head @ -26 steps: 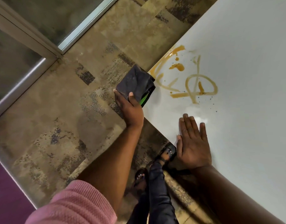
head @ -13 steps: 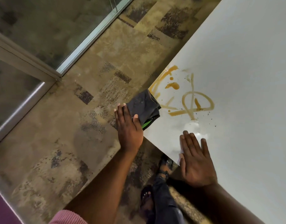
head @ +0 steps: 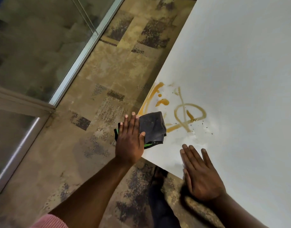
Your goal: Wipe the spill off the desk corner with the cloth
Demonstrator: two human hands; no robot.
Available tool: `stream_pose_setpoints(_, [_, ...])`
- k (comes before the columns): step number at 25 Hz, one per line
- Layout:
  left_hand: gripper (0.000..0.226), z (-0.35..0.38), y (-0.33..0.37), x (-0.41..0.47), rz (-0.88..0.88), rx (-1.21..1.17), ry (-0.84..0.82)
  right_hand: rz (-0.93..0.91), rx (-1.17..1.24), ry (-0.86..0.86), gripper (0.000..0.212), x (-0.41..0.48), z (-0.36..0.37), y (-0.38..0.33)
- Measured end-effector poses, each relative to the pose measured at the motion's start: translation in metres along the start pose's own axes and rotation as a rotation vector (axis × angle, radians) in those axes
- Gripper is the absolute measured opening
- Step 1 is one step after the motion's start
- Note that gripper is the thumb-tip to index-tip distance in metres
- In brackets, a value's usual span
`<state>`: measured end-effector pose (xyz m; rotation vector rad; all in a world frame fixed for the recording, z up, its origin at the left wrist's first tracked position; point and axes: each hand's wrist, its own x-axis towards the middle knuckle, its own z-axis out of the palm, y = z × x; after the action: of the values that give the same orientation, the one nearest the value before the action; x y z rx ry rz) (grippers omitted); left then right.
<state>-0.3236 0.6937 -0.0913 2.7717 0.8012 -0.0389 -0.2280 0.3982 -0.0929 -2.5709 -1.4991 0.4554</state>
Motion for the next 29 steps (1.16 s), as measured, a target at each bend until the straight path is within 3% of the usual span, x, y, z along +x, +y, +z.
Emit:
stream_pose_setpoints(2, [0.065,-0.002,0.014,0.008,0.034,0.049,-0.016,0.001,0.009,-0.007,0.066,0.002,-0.002,0.002])
stream_pose_setpoints(8, [0.066,0.020,0.111,0.041,0.398,0.104,-0.058,0.037,0.040,-0.008,0.064,0.000,0.003,0.003])
stream_pose_setpoints(11, [0.059,0.024,0.107,0.035,0.510,0.141,-0.087,0.041,0.075,0.008,0.062,-0.002,0.002,0.004])
stream_pose_setpoints(15, [0.057,0.019,0.089,0.019,0.564,0.150,-0.104,0.023,0.100,0.047,0.065,-0.005,0.007,0.003])
stream_pose_setpoints(22, [0.056,0.013,0.151,0.088,0.621,0.143,-0.170,0.023,0.083,0.035,0.068,-0.004,0.013,0.004])
stream_pose_setpoints(29, [0.053,0.008,0.138,0.070,0.728,0.144,-0.179,0.025,0.078,0.077,0.066,-0.003,0.020,0.005])
